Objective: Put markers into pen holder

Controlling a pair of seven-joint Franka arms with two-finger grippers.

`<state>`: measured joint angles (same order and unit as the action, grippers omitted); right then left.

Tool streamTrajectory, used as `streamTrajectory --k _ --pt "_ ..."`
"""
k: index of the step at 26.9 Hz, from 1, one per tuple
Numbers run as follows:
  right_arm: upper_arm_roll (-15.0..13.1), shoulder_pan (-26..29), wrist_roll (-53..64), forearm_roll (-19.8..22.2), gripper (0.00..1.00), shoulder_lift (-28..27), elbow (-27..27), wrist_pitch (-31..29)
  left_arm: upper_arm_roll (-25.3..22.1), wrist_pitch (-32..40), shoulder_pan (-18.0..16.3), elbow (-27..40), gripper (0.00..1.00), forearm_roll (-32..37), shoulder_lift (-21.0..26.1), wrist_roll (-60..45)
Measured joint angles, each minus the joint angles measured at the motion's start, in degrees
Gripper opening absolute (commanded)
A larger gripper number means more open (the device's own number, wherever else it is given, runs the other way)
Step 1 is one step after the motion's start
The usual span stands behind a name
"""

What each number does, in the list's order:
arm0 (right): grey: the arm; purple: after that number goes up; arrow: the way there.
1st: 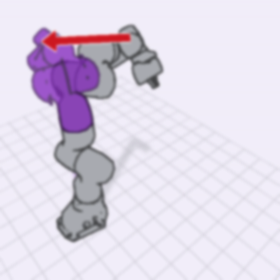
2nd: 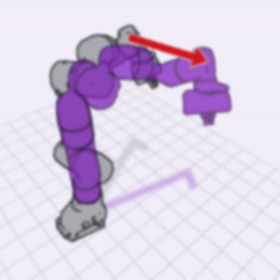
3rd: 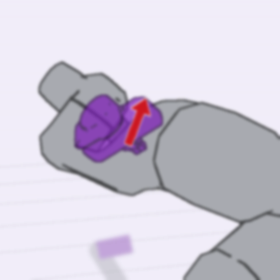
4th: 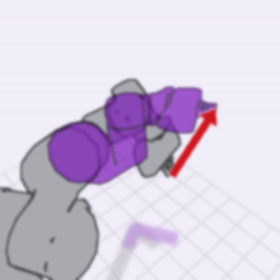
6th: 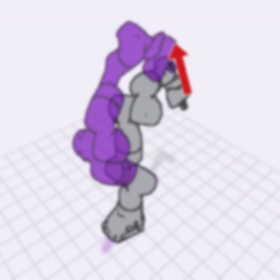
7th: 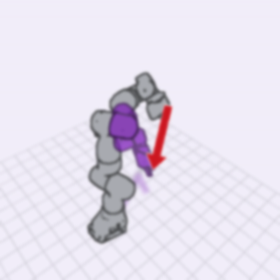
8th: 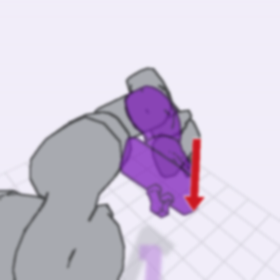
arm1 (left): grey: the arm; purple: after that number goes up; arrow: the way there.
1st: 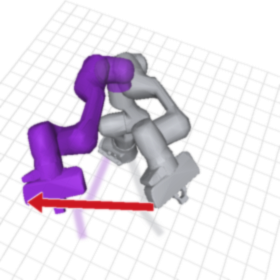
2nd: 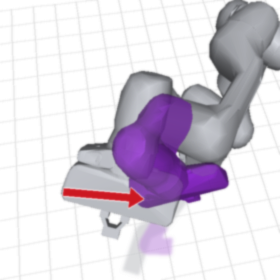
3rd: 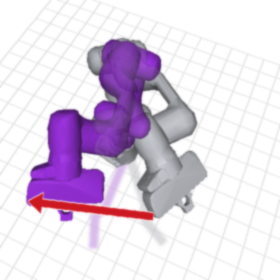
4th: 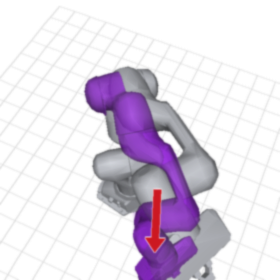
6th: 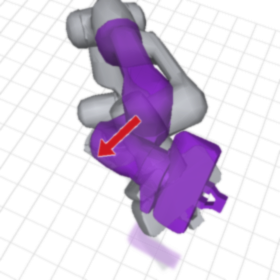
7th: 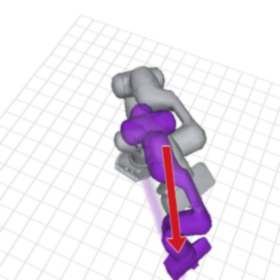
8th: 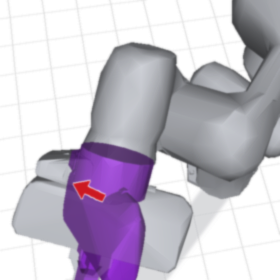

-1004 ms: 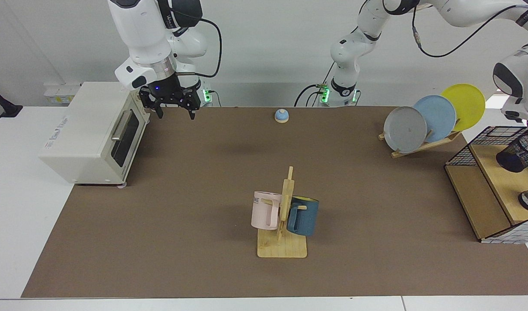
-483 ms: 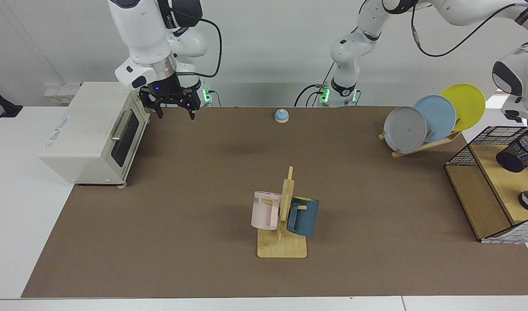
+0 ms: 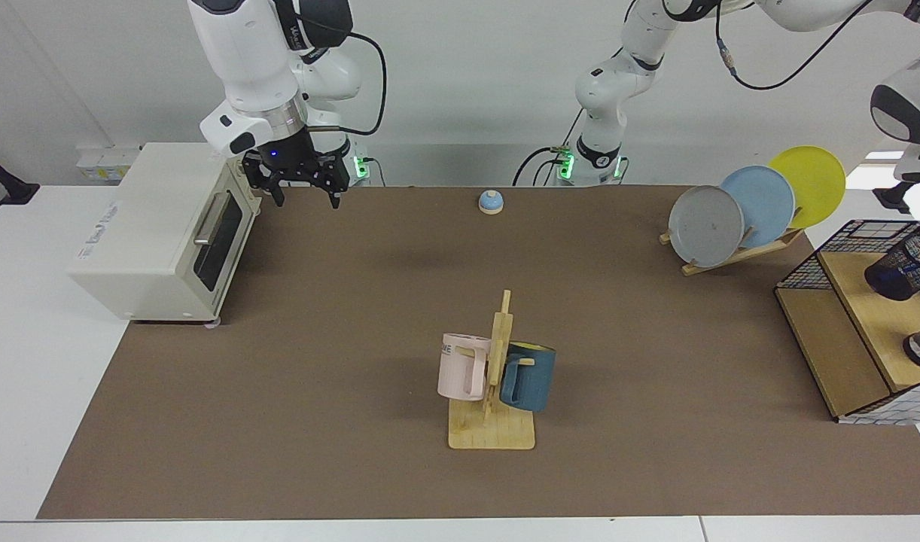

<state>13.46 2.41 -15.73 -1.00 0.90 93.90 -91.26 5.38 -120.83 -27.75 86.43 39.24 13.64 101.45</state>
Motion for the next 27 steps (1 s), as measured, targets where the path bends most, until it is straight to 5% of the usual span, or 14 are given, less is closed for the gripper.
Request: streamTrajectory --k 9,15,27 --pt "0.00 0.00 0.00 0.00 1.00 0.00 0.00 0.00 -10.39 4.00 11.82 -2.05 1.00 -12.77 -2.84 -0.87" --pt "0.00 0.00 0.00 0.00 1.00 0.00 0.00 0.00 -18.41 11.62 21.73 -2.29 1.00 -20.85 -6.64 -11.39" --pt "0.00 0.00 0.00 0.00 1.00 0.00 0.00 0.00 -19.23 32.05 31.31 -2.07 1.00 -30.35 -13.84 -49.52"
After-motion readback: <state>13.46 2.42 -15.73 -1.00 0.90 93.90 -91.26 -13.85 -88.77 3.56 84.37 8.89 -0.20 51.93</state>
